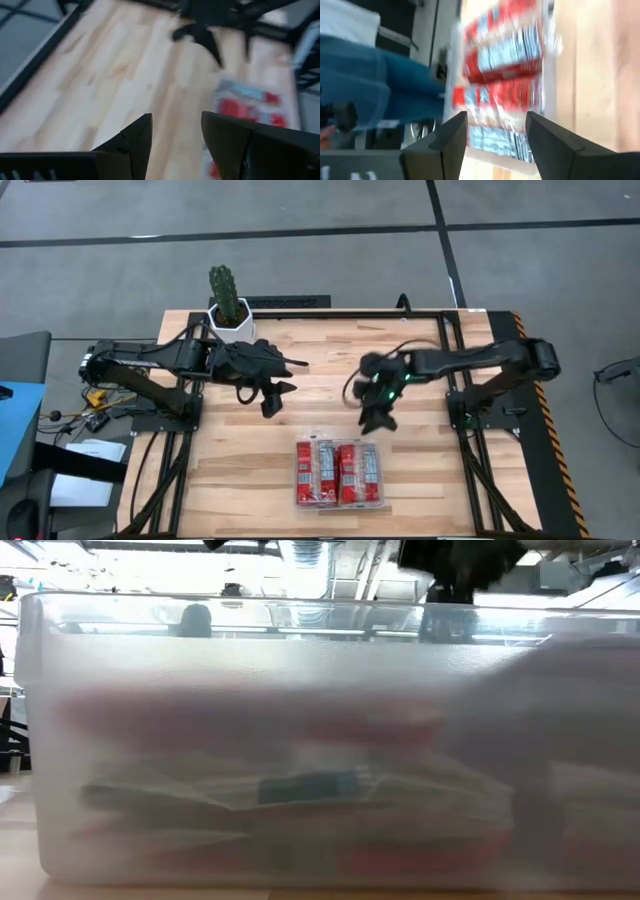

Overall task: Sort popcorn bags into baskets
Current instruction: Put the red popcorn bag into the transparent bin, then return to Home Position

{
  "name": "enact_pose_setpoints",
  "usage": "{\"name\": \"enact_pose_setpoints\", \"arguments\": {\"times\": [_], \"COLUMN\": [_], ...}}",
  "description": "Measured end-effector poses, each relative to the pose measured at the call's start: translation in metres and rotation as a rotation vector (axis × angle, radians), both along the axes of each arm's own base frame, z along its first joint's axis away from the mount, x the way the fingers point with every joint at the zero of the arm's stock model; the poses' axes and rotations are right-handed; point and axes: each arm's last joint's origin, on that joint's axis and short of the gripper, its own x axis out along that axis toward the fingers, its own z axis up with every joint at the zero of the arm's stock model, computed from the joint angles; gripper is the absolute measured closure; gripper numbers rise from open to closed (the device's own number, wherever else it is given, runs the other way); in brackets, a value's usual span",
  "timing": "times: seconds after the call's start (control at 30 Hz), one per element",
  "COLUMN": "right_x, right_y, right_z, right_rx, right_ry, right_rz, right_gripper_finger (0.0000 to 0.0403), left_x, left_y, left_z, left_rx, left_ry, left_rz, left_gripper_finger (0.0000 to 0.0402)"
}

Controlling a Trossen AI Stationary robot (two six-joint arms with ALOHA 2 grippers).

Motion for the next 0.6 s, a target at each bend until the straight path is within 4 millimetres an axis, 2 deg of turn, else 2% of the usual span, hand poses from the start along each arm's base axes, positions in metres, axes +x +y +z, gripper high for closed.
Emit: {"name": "enact_pose_setpoints", "arguments": {"times": [0.17,0.33,0.47,0.53,0.6], "right_x": [-0.021,-0.061,-0.103,-0.127,-0.150], "right_y": [-0.022,-0.036,-0.032,-0.028,-0.025], "right_z": [0.059,0.110,0.141,0.150,0.150], "right_rx": [-0.010,-0.042,-0.192,-0.261,-0.313], "right_ry": [-0.167,-0.299,-0.551,-0.637,-0.689], "right_rz": [-0.080,-0.152,-0.112,-0.135,-0.178], "right_gripper_finger": [0.0187,0.0187,0.0182,0.0181,0.0182], "left_x": [0.005,0.003,0.005,-0.003,-0.016], "left_y": [-0.003,-0.003,-0.005,-0.001,0.007], "left_z": [0.007,0.004,0.016,0.028,0.040], "left_rx": [-0.024,0.028,0.097,0.103,0.098], "left_ry": [-0.074,-0.031,-0.143,-0.231,-0.320], "left_rz": [-0.109,-0.129,-0.250,-0.333,-0.386], "left_gripper_finger": [0.0245,0.0244,0.0244,0.0244,0.0244]}}
